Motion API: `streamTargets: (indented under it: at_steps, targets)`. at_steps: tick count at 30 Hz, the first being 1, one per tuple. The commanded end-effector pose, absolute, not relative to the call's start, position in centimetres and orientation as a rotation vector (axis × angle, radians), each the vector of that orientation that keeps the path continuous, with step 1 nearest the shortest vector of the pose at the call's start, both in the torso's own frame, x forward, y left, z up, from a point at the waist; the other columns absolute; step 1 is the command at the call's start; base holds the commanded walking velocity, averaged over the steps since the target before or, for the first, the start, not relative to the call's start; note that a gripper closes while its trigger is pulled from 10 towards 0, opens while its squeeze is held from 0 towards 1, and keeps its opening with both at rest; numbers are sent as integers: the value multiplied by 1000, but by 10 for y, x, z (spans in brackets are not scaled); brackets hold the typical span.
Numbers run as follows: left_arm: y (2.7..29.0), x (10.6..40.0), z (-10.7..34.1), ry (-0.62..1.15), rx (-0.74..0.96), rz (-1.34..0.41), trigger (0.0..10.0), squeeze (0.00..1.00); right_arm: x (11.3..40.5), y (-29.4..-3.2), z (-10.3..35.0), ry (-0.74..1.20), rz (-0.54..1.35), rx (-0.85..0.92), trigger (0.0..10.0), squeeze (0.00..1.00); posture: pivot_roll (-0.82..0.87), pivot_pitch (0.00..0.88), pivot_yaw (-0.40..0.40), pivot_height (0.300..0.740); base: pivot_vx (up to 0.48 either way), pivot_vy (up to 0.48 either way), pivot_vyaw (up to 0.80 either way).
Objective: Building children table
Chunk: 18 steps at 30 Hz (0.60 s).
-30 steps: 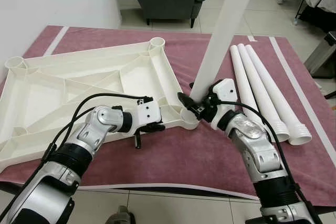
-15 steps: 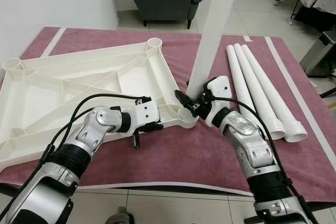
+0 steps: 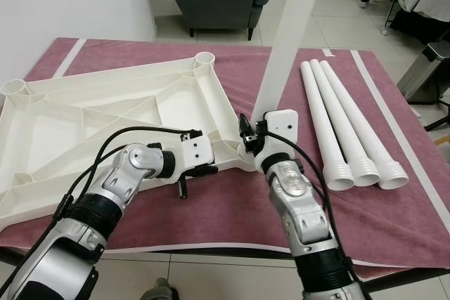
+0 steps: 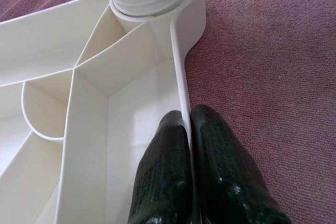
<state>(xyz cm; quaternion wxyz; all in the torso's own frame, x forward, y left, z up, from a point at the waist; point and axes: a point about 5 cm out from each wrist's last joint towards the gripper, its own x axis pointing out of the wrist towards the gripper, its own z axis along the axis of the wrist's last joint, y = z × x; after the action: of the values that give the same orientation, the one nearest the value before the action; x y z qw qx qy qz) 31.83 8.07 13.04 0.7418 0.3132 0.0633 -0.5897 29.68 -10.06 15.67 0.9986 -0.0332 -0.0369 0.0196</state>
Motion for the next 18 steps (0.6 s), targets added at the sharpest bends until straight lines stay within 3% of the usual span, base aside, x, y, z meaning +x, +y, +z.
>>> streamTargets:
  at_steps: [1, 5, 12, 13, 14, 15, 16, 17, 18]
  targets:
    - [79, 313, 127, 133, 685, -1340, 0, 0, 282, -146, 90, 280, -280, -159, 0, 0, 85, 78, 44, 740, 0, 0, 0]
    - [79, 313, 126, 133, 685, -1339, 0, 0, 275, -135, 88, 289, -344, -128, 0, 0, 88, 78, 40, 740, 0, 0, 0]
    - [81, 313, 126, 136, 685, -1334, 0, 0, 277, -127, 92, 252, -289, -99, 0, 0, 91, 75, 34, 740, 0, 0, 0]
    - [81, 313, 126, 136, 684, -1333, 0, 0, 280, -124, 96, 228, -261, -100, 4627, 0, 91, 74, 33, 740, 0, 0, 0]
    - [81, 313, 126, 136, 684, -1333, 0, 0, 280, -124, 96, 228, -261, -100, 4627, 0, 91, 74, 33, 740, 0, 0, 0]
    - [80, 313, 126, 136, 684, -1332, 0, 0, 283, -122, 101, 197, -229, -96, 10000, 0, 91, 73, 32, 740, 0, 0, 0]
    - [80, 313, 126, 136, 684, -1331, 0, 0, 285, -120, 105, 170, -204, -94, 10000, 0, 91, 72, 32, 740, 0, 0, 0]
    - [80, 313, 125, 135, 684, -1331, 0, 0, 287, -119, 109, 149, -186, -87, 10000, 1000, 91, 72, 32, 740, 0, 0, 0]
    - [80, 313, 125, 135, 684, -1331, 0, 0, 287, -119, 109, 149, -186, -87, 10000, 1000, 91, 72, 32, 740, 0, 0, 0]
